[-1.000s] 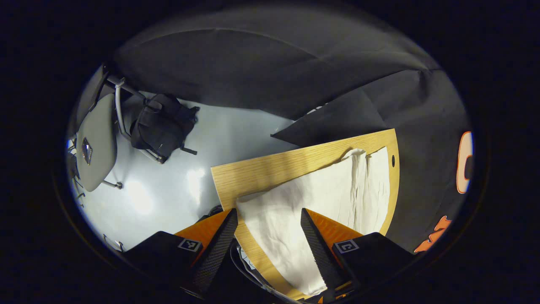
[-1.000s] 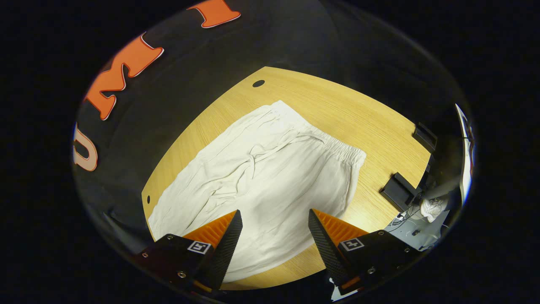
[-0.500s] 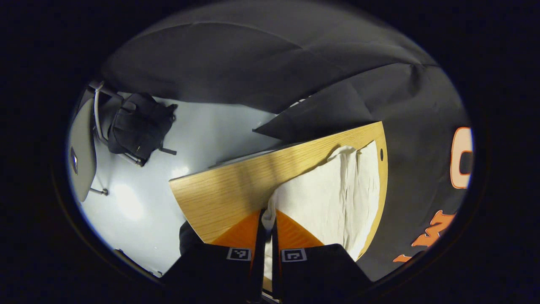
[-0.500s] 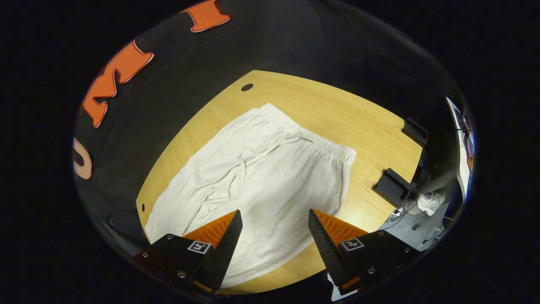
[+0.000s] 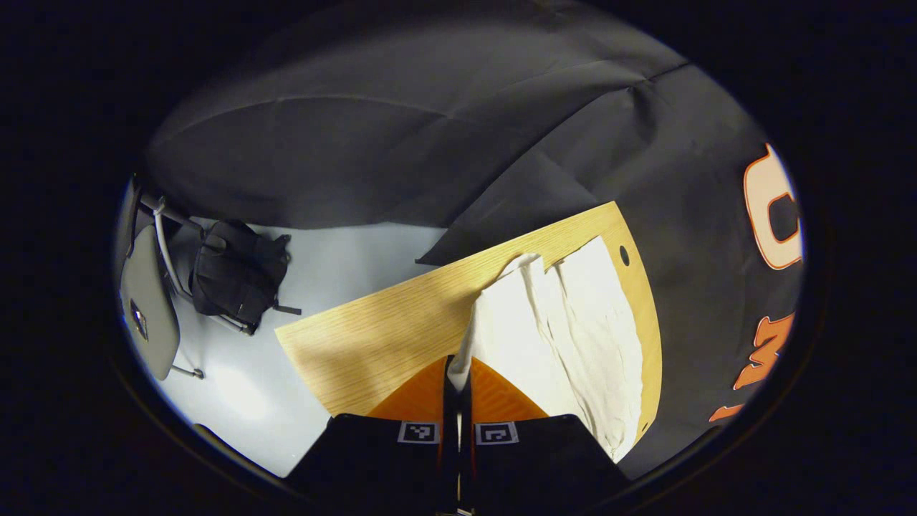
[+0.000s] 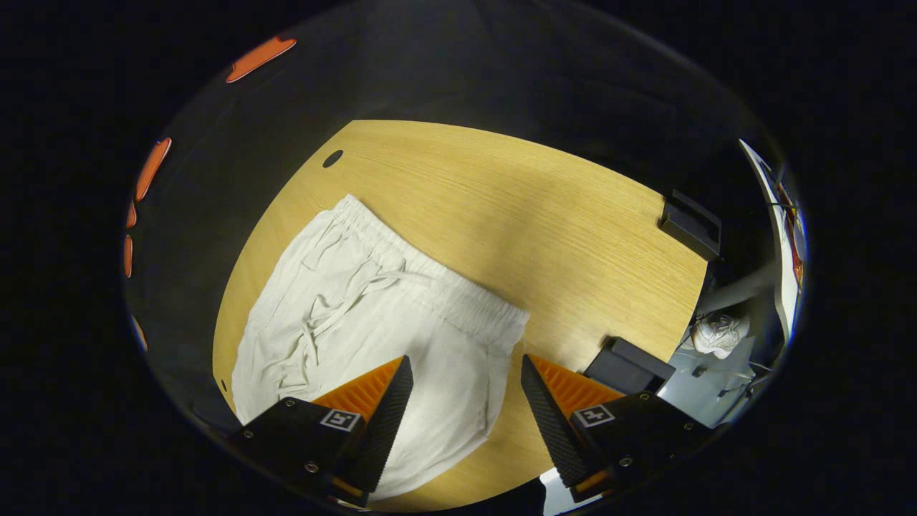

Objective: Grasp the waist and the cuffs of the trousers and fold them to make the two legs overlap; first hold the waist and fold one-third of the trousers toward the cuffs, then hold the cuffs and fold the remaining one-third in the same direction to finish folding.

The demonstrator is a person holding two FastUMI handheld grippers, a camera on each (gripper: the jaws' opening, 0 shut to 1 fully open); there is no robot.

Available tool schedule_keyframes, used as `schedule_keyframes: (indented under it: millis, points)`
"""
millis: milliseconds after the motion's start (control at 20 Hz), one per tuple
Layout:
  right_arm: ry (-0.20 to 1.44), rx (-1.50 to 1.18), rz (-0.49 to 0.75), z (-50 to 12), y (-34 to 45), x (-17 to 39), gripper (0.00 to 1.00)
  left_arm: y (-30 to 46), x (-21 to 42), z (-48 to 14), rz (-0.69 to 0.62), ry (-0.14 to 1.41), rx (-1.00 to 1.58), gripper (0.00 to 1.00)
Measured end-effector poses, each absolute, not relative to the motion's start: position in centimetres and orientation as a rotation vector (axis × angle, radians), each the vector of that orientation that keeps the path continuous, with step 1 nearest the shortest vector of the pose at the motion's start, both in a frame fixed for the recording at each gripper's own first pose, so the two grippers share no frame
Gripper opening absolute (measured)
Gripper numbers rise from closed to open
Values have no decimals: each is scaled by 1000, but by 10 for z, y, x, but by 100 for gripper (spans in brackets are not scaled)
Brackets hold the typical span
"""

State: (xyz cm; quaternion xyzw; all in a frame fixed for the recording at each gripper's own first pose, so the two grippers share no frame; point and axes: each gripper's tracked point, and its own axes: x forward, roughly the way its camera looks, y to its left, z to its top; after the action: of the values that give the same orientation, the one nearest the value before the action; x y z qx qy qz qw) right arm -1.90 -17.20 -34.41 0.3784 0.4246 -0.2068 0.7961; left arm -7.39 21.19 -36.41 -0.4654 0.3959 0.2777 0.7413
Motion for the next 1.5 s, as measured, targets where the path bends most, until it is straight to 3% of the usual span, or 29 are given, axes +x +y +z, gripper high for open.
schedule_keyframes:
  millis: [150,200,250,350,400,500,600,1200,1500]
  points:
    - [957,805,-470,-361,-179,-15,79,211,-66,-357,616,858,-1017,5]
    - [963,800,-484,-366,-181,-12,67,211,-65,-355,617,859,-1013,5]
    - [976,809,-489,-370,-179,-8,73,210,-62,-353,617,858,-1001,5]
    - [996,792,-505,-377,-181,-8,62,210,-55,-350,614,858,-990,5]
    - [1018,788,-510,-378,-183,-10,54,209,-52,-347,614,852,-990,5]
    - [1015,845,-498,-378,-181,-7,17,211,-48,-345,618,836,-1006,4]
    - [960,954,-457,-366,-179,-5,4,213,-46,-340,609,822,-1009,5]
    - [770,1104,-309,-252,-182,61,2,228,45,-275,384,735,-729,4]
    - [800,1148,-283,-242,-173,99,2,230,104,-259,294,739,-686,4]
